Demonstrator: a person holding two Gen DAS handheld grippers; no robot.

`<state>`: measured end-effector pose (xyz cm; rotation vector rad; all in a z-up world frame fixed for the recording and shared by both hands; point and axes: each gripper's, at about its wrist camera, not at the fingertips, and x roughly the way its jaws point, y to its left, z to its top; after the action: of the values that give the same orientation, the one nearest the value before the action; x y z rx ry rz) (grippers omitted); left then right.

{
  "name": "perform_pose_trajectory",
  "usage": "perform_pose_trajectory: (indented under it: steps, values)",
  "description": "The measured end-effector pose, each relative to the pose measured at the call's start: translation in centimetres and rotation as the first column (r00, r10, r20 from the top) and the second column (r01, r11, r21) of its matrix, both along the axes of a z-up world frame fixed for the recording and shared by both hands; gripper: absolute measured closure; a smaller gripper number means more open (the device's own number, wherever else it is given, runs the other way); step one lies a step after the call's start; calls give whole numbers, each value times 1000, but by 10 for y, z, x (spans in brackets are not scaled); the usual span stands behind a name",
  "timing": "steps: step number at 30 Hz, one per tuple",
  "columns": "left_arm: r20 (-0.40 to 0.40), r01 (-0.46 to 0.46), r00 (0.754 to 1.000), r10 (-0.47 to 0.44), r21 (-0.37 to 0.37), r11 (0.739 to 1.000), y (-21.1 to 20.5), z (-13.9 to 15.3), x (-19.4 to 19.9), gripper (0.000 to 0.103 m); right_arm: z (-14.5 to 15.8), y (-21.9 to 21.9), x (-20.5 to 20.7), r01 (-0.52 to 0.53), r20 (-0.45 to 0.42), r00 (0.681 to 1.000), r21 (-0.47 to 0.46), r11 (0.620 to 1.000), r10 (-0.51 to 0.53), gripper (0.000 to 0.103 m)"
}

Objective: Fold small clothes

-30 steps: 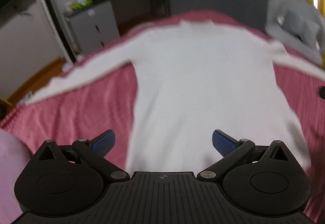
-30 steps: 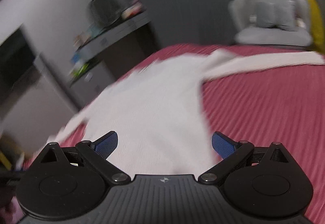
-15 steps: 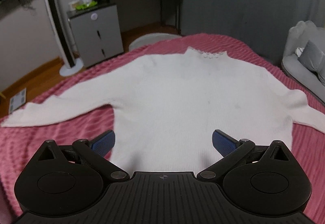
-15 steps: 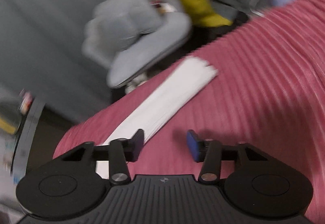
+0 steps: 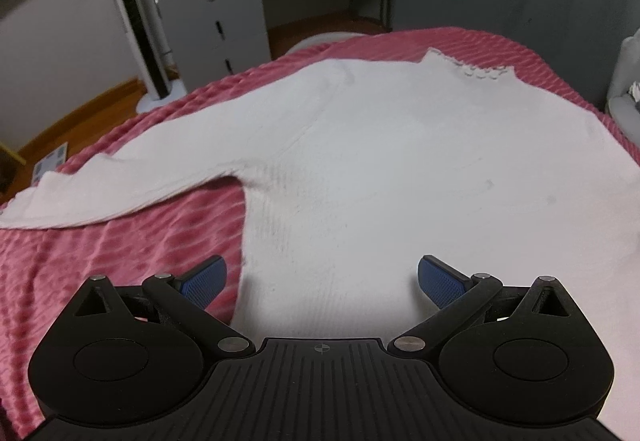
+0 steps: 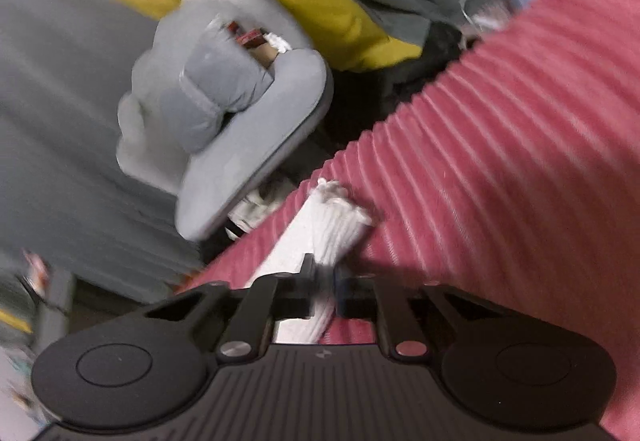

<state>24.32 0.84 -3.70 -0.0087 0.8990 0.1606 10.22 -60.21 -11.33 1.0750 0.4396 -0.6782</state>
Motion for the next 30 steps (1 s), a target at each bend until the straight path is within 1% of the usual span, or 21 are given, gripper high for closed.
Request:
perform_pose_trajectory:
  steps: [2,4,6,8,10,11,12,13,14,15,16,17,18,20,21,23,24,26,28,29,30]
  values:
    - [5,8,1000,-8,10,1000,3,2,-3,0,19,13,2,-24,-6,1000,-96,995,23,96]
    - [20,8,1000,-8,-2,1000,5,8,-5,0,45,36,11,-87,-1,996,-222,971,89,96]
    - [32,0,999,2,-40,999,9,15,-5,0,77,73,27,-189,27,977,-337,922,210,96]
    - [49,-7,999,12,-95,995,12,24,-5,0,111,123,46,-307,60,927,-445,841,370,96]
    - [64,-3,998,12,-150,989,14,34,-5,0,138,180,63,-408,90,844,-531,742,528,96]
    - [72,5,997,7,-169,986,14,38,-6,0,148,212,71,-454,96,794,-562,692,600,95]
    - [82,14,997,1,-177,984,13,42,-6,0,154,240,78,-496,106,743,-576,650,661,93]
    - [93,23,996,-6,-174,984,11,46,-7,0,156,264,84,-544,111,691,-572,614,715,79]
    - [101,37,995,-19,-178,983,9,48,-8,0,154,288,91,-607,106,628,-553,571,771,53]
    - [107,48,994,-28,-186,981,8,50,-8,0,149,305,94,-646,96,592,-538,542,800,44]
    - [113,62,993,-39,-200,978,7,52,-8,0,142,320,93,-662,80,582,-531,529,809,41]
    - [121,80,991,-54,-221,972,6,52,-8,0,134,327,91,-675,59,583,-519,524,810,41]
    - [126,97,990,-68,-241,966,4,51,-7,0,125,330,87,-687,35,597,-494,534,801,41]
    - [107,120,990,-95,-267,956,-4,43,0,0,104,328,72,-683,1,644,-450,576,765,41]
    - [87,131,990,-111,-284,950,-10,37,5,0,92,327,60,-681,-31,663,-439,586,748,41]
    - [54,155,988,-146,-334,930,-23,25,17,0,71,328,40,-682,-126,691,-438,585,711,43]
    - [52,170,985,-162,-356,919,-31,21,22,0,62,332,27,-693,-175,691,-438,573,701,44]
    - [73,197,980,-183,-357,913,-50,14,31,0,48,337,10,-711,-241,686,-421,563,687,45]
    - [80,218,976,-203,-374,901,-67,7,44,0,39,344,4,-741,-296,661,-403,537,690,45]
    - [76,218,976,-205,-395,892,-74,3,50,0,40,348,2,-750,-309,650,-407,522,694,45]
    - [72,219,975,-208,-421,880,-80,-1,56,2,43,350,3,-749,-298,647,-419,514,702,45]
